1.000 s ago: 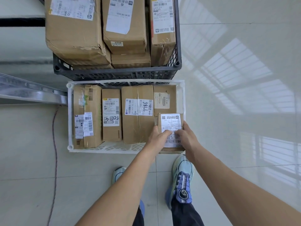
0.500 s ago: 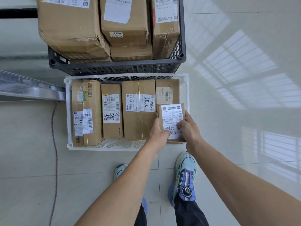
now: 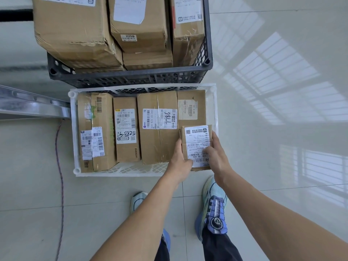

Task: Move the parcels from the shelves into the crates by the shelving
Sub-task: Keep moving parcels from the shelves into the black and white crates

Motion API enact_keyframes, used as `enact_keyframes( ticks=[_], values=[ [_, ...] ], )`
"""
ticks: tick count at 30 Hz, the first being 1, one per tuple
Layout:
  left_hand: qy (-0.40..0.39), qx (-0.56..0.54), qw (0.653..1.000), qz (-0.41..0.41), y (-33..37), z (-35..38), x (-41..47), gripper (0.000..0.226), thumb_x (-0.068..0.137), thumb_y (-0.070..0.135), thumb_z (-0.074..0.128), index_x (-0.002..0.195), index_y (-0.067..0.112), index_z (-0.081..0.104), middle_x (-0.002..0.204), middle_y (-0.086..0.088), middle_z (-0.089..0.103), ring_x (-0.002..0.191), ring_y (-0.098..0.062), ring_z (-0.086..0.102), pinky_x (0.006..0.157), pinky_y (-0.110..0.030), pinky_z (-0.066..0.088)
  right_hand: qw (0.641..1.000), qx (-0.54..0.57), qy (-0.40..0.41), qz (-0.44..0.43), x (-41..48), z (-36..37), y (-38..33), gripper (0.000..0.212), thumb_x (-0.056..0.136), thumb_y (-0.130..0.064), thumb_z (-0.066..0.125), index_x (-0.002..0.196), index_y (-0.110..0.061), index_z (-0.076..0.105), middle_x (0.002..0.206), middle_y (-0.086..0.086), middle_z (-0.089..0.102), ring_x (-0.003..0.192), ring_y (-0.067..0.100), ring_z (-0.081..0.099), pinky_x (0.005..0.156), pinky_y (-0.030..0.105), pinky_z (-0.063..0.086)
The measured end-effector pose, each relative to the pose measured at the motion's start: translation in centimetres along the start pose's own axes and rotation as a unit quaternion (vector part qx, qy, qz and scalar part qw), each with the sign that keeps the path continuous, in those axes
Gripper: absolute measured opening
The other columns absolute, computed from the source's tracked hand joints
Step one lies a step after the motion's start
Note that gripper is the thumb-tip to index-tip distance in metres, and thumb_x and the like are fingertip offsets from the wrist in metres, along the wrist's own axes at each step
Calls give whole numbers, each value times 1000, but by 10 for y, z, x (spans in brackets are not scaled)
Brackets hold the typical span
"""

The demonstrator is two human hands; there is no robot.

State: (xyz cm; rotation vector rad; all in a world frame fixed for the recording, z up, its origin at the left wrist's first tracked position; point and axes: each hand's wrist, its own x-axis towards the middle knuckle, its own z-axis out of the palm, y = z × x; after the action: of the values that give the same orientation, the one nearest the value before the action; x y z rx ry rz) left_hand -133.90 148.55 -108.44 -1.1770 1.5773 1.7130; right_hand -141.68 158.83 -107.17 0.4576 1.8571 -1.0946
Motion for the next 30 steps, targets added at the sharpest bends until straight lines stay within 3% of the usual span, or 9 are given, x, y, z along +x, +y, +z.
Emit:
enact_keyframes(
  ticks=[4, 9, 11, 14, 22, 26, 30],
  values=[
    [1, 30, 999, -15, -2, 6, 3, 77, 102, 10, 47, 160, 43, 9, 145, 7, 56, 119, -20, 58, 90, -29, 43, 999, -31, 4, -14, 4, 1, 2, 69, 90, 2, 29, 141, -42, 44, 114, -13, 70, 104, 12, 66, 75, 25, 49],
    [14, 30, 999, -14, -5, 7, 5, 70, 102, 15, 46, 156, 49, 17, 144, 9, 57, 121, -20, 58, 103, -39, 46, 999, -41, -8, -14, 2, 2, 5, 72, 92, 1, 26, 149, -43, 35, 122, -11, 68, 107, 11, 65, 80, 29, 53],
    [10, 14, 1000, -12, -4, 6, 3, 71, 100, 13, 48, 154, 49, 21, 140, 10, 60, 121, -18, 59, 108, -42, 46, 999, -32, -9, -12, 1, 0, 2, 70, 91, 2, 30, 144, -42, 41, 118, -12, 70, 101, 7, 66, 74, 25, 51],
    [8, -14, 1000, 9, -1, 5, -7, 68, 101, 8, 50, 154, 46, 29, 135, 15, 62, 122, -11, 58, 108, -35, 44, 1000, -6, -1, -17, -4, -5, 1, 63, 90, 3, 38, 132, -42, 52, 108, -15, 73, 95, 6, 69, 71, 21, 50],
    [25, -36, 999, 5, -3, 12, -31, 77, 88, 29, 50, 151, 61, 20, 146, 17, 54, 131, -13, 54, 113, -45, 43, 999, 0, 22, -29, -20, -5, 4, 65, 90, -2, 46, 140, -44, 49, 115, -14, 71, 101, 9, 69, 78, 26, 51],
    [18, -43, 999, 10, 5, 7, -32, 72, 90, 28, 51, 150, 60, 25, 144, 17, 55, 128, -11, 56, 111, -44, 45, 999, -19, 39, -30, -22, 0, 2, 63, 90, -7, 47, 142, -44, 45, 121, -14, 69, 105, 10, 68, 86, 35, 55],
    [24, -48, 998, 35, 16, -1, -38, 74, 85, 36, 53, 152, 56, 29, 150, 19, 48, 132, -7, 51, 112, -39, 43, 995, -10, 96, -38, -33, 11, -6, 56, 84, -20, 49, 138, -36, 43, 112, -18, 67, 102, 11, 67, 97, 47, 54]
  ],
)
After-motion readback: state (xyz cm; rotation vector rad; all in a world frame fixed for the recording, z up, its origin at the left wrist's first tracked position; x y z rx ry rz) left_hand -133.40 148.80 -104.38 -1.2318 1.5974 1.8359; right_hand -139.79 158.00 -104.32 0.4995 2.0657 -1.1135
